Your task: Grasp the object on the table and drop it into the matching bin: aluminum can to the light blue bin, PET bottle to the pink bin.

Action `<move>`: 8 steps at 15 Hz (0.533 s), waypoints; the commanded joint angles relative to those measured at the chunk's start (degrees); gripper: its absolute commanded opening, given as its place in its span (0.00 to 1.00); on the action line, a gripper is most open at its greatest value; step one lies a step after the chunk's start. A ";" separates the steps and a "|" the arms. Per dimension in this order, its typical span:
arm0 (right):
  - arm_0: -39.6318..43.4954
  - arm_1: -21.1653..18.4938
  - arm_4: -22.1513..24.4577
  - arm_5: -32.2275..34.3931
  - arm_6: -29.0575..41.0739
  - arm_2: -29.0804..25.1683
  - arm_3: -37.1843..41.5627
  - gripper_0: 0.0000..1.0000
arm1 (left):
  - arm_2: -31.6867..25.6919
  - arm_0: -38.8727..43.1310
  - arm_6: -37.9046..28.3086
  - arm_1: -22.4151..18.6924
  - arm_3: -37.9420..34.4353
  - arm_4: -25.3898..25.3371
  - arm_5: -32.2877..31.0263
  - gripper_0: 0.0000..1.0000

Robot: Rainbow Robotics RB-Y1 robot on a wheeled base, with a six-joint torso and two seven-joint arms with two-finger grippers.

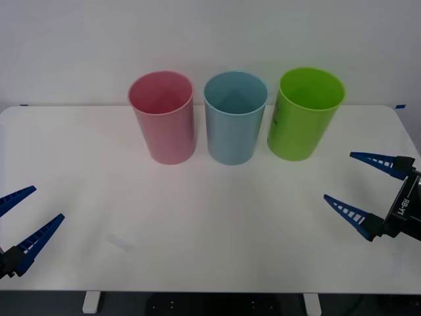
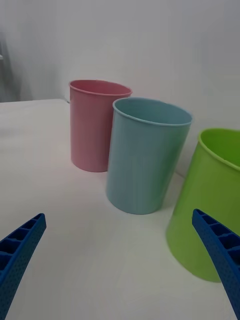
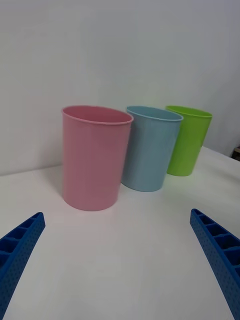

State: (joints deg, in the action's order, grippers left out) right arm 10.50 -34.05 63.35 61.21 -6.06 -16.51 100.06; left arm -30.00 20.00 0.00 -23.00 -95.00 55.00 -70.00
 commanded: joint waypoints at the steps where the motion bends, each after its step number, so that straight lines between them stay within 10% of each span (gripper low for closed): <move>1: 1.54 -0.05 0.38 0.41 0.00 -1.33 -0.04 1.00 | 0.00 0.00 0.00 0.00 0.00 0.00 0.00 1.00; 8: 4.44 -0.05 0.38 0.58 0.61 -3.26 -0.04 1.00 | 0.00 0.00 0.00 0.00 0.00 0.00 0.00 1.00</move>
State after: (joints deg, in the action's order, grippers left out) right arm 14.67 -34.11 63.78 61.79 -5.64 -19.70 100.04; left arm -30.00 20.00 0.00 -23.00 -95.00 55.00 -70.00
